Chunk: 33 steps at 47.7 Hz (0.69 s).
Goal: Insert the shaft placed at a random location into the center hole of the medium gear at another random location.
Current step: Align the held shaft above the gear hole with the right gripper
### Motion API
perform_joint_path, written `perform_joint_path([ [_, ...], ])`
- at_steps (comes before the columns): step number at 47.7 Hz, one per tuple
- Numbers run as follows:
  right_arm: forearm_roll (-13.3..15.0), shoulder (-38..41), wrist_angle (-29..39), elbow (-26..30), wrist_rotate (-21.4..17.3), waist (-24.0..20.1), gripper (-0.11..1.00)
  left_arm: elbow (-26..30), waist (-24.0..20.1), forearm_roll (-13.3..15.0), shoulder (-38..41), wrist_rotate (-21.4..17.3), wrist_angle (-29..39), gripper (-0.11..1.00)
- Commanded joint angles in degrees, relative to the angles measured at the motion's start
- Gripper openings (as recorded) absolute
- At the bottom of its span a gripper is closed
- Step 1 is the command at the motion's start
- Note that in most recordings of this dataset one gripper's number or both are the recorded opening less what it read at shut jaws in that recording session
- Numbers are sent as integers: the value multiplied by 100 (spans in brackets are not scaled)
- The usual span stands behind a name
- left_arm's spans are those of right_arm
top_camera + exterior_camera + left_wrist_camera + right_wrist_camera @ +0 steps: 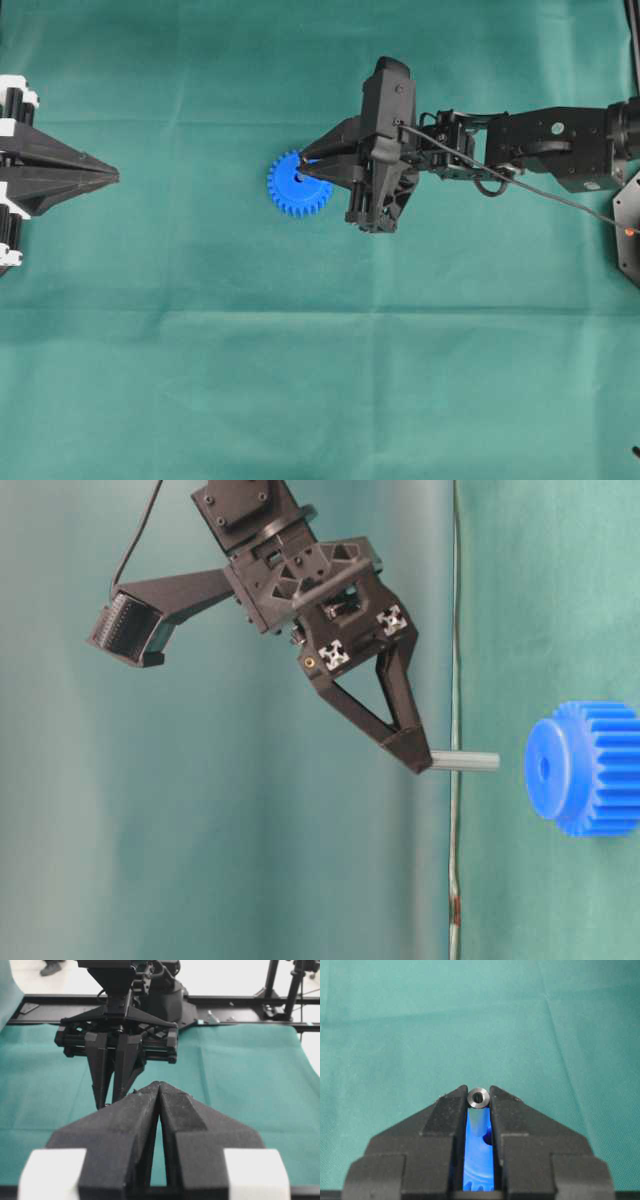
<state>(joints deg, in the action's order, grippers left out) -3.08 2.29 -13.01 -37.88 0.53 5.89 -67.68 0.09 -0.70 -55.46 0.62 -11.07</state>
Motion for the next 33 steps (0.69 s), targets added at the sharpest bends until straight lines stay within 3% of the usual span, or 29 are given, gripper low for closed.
perform_joint_path([
  [1, 0, -44, -141, 185, 88, -9, 13, 132, -9, -18, 44, 9, -26, 0],
  [33, -44, 422, -519, 123, 53, -9, 13, 132, -9, -18, 44, 9, -26, 0],
])
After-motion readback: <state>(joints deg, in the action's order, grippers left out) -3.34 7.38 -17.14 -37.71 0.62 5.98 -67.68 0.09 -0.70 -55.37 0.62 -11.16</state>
